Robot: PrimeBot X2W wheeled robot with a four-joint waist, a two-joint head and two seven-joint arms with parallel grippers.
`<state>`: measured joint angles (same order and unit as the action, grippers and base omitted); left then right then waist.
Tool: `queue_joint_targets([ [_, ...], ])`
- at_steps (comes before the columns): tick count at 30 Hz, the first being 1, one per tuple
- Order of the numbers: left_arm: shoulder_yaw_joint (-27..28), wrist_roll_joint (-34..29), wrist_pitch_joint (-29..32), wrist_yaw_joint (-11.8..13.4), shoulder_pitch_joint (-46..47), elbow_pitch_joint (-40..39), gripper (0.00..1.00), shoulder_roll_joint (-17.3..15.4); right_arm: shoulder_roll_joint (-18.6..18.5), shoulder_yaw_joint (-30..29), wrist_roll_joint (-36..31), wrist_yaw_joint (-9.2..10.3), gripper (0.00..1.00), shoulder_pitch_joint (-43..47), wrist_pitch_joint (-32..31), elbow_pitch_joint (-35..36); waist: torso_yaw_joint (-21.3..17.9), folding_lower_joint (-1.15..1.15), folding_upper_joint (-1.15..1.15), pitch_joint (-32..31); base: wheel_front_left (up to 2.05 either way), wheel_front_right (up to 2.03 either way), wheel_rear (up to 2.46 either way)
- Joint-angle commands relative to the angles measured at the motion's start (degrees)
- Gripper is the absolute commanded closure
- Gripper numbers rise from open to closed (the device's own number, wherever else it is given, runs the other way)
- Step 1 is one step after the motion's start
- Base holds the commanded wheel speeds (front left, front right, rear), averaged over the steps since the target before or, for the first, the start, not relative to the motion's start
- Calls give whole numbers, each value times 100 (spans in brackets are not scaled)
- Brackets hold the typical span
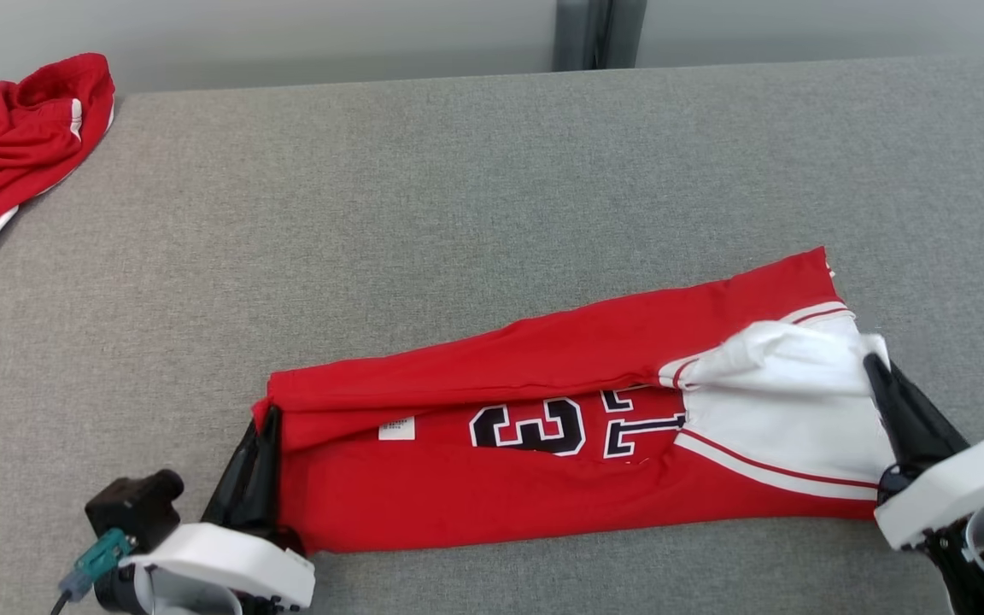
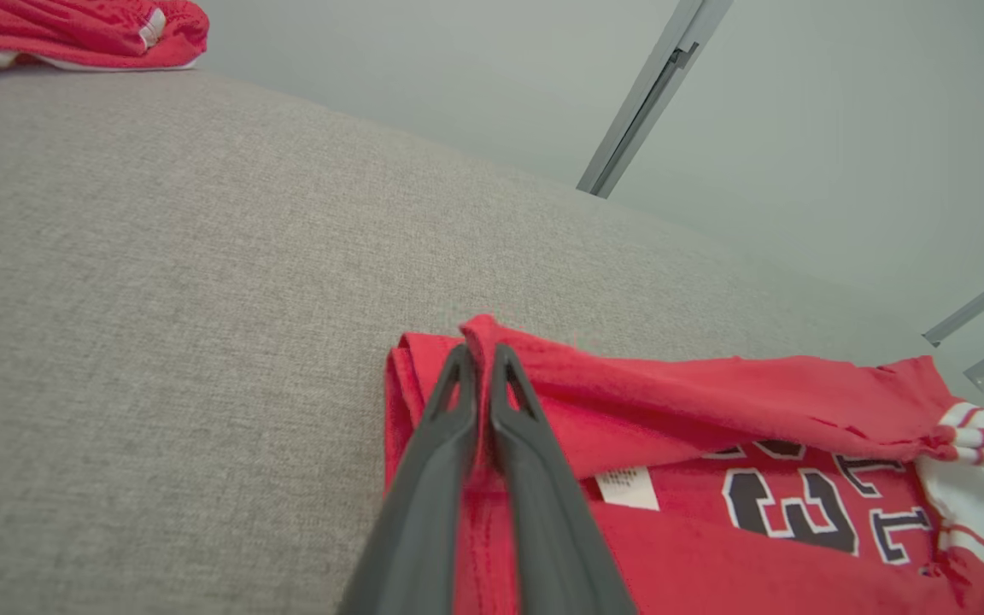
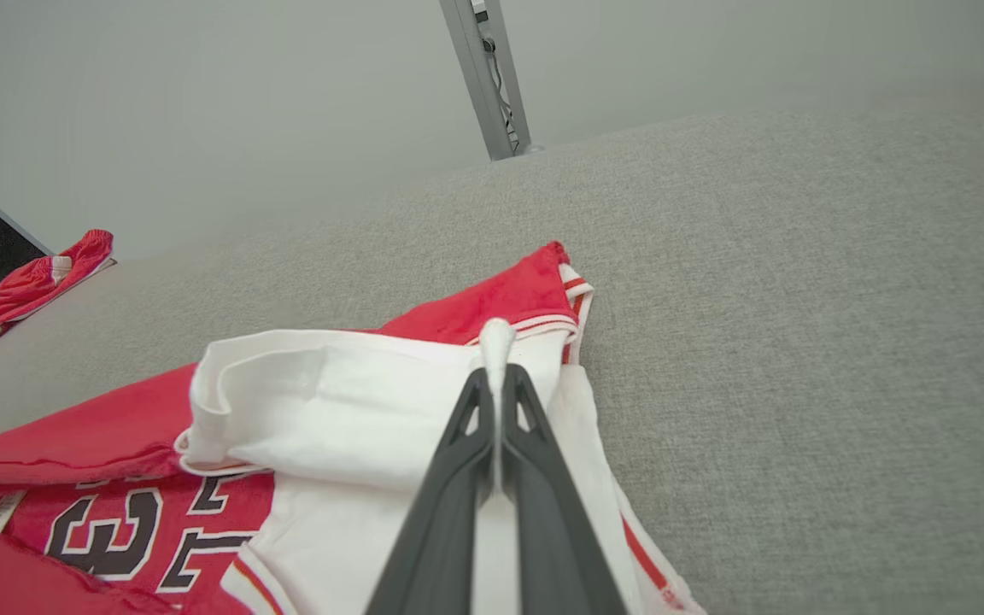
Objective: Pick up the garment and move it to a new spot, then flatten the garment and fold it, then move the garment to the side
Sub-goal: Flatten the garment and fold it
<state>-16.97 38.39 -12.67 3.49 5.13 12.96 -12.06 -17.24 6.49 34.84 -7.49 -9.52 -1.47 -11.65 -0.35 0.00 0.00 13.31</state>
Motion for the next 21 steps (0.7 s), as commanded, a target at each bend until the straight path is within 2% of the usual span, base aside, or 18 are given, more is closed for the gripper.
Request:
queue_joint_targets([
  [1,52,40,-47,-24,-89,-22,0,-26,16,-53,-30,-1,0,107,60,7,13,0,0,-12,0,0,0],
  [4,137,100,-118,-51,-268,-125,0,4,95,-210,-24,-1,0,357,159,41,36,0,0,-50,0,0,0],
  [11,384,6,-222,63,-764,-685,0,39,192,-794,-143,-1,0,866,264,179,13,0,0,-206,0,0,0],
  [21,196,-377,-245,121,-662,-659,0,106,347,-1047,-501,-1,0,710,120,261,36,0,0,-506,0,0,0],
])
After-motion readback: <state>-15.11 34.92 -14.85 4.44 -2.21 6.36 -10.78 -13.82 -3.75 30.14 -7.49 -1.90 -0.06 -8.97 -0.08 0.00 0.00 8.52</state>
